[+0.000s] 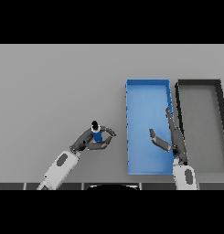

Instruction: Pick up the blue pipe and place it into the blue bin.

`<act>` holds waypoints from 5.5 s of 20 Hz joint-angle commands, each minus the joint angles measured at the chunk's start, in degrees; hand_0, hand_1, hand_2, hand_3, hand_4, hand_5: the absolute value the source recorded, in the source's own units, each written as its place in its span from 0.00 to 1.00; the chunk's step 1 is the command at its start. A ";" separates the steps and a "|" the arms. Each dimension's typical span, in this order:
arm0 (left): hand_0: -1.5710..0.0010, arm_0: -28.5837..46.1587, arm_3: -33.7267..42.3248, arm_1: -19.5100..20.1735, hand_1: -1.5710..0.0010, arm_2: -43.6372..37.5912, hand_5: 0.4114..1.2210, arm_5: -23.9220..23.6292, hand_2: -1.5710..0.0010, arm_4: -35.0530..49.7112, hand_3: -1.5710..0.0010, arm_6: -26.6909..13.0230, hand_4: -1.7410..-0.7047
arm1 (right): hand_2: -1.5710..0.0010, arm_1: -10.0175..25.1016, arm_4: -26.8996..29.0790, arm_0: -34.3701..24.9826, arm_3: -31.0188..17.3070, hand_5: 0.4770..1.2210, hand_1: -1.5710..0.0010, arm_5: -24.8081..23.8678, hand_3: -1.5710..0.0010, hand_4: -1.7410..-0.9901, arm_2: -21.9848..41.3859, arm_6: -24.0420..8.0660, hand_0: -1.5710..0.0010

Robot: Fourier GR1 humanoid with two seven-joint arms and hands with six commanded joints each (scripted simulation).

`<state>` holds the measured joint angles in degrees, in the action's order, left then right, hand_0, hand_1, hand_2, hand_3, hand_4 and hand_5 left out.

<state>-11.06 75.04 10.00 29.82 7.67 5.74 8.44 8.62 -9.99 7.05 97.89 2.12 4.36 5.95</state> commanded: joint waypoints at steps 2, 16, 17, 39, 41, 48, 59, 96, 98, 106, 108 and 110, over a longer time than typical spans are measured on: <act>0.49 -0.03 -0.39 -0.44 0.42 0.24 0.69 0.36 0.36 -0.13 0.34 -0.87 0.24 | 1.00 -0.03 0.18 -0.26 0.79 0.24 1.00 0.27 1.00 0.69 0.27 -0.41 1.00; 0.02 -0.64 10.14 -3.51 0.02 -0.13 0.99 -0.53 0.02 -2.71 0.02 1.39 0.26 | 1.00 0.05 0.08 -1.93 -0.17 0.22 1.00 -0.10 1.00 0.70 -0.18 -2.66 1.00; 0.02 -0.77 11.72 -3.26 0.01 -0.25 0.99 0.13 0.01 -2.27 0.01 0.76 0.27 | 1.00 -0.13 -0.50 -1.96 -0.30 0.22 1.00 -0.21 1.00 0.72 0.26 -2.66 1.00; 0.00 -1.30 16.41 -7.19 0.00 -2.06 1.00 6.42 0.00 -6.30 0.00 -4.34 0.26 | 0.92 5.24 16.04 -0.72 14.81 0.17 0.98 10.81 1.00 0.70 -0.16 -7.33 1.00; 0.00 -1.18 17.07 -7.72 0.00 -2.06 1.00 6.77 0.00 -6.71 0.00 -5.24 0.26 | 0.92 8.56 22.29 -4.82 16.55 0.15 0.99 14.51 1.00 0.68 -0.24 -12.69 1.00; 0.00 -1.03 16.25 -9.11 0.00 -3.19 1.00 8.04 0.00 -9.05 0.00 -6.07 0.26 | 0.96 12.82 27.31 -18.39 21.02 0.11 1.00 19.20 1.00 0.60 6.91 -25.24 1.00; 0.00 -0.78 15.87 -11.12 0.00 -5.94 1.00 12.74 0.00 -8.61 0.00 -6.33 0.26 | 0.96 6.70 27.40 -35.10 13.69 0.08 0.99 23.01 1.00 0.69 15.74 -32.45 0.99; 0.88 -0.09 16.89 -11.09 0.89 -9.17 0.44 17.70 0.89 -15.33 0.90 -9.84 0.72 | 0.00 2.58 25.55 -41.93 6.28 1.00 0.00 15.53 0.00 0.00 24.74 -27.68 0.00; 0.92 -0.11 15.78 -11.52 0.93 -9.64 0.29 17.57 0.93 -14.90 0.94 -11.35 0.74 | 0.00 2.71 25.44 -41.91 6.02 1.00 0.00 15.44 0.00 0.00 24.42 -26.48 0.00; 0.99 -0.21 14.98 -11.22 0.99 -9.78 0.08 16.73 0.99 -16.05 0.99 -12.29 0.80 | 0.00 1.62 36.58 -44.11 7.07 1.00 0.00 13.09 0.00 0.00 20.52 -30.43 0.00; 0.99 -0.16 14.82 -11.66 0.99 -9.45 0.06 16.79 0.99 -16.08 0.99 -12.90 0.80 | 0.00 1.98 41.19 -47.67 7.65 1.00 0.00 10.89 0.00 0.00 18.12 -33.25 0.00; 0.99 -0.28 14.98 -11.53 0.99 -9.54 0.05 16.96 1.00 -15.94 1.00 -12.70 0.80 | 0.00 3.02 46.42 -52.91 7.07 1.00 0.00 9.71 0.00 0.00 14.92 -35.34 0.00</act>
<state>-11.38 90.02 -1.52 20.27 24.62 -10.20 -4.25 11.70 36.47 -45.99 104.96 11.74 19.21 -29.20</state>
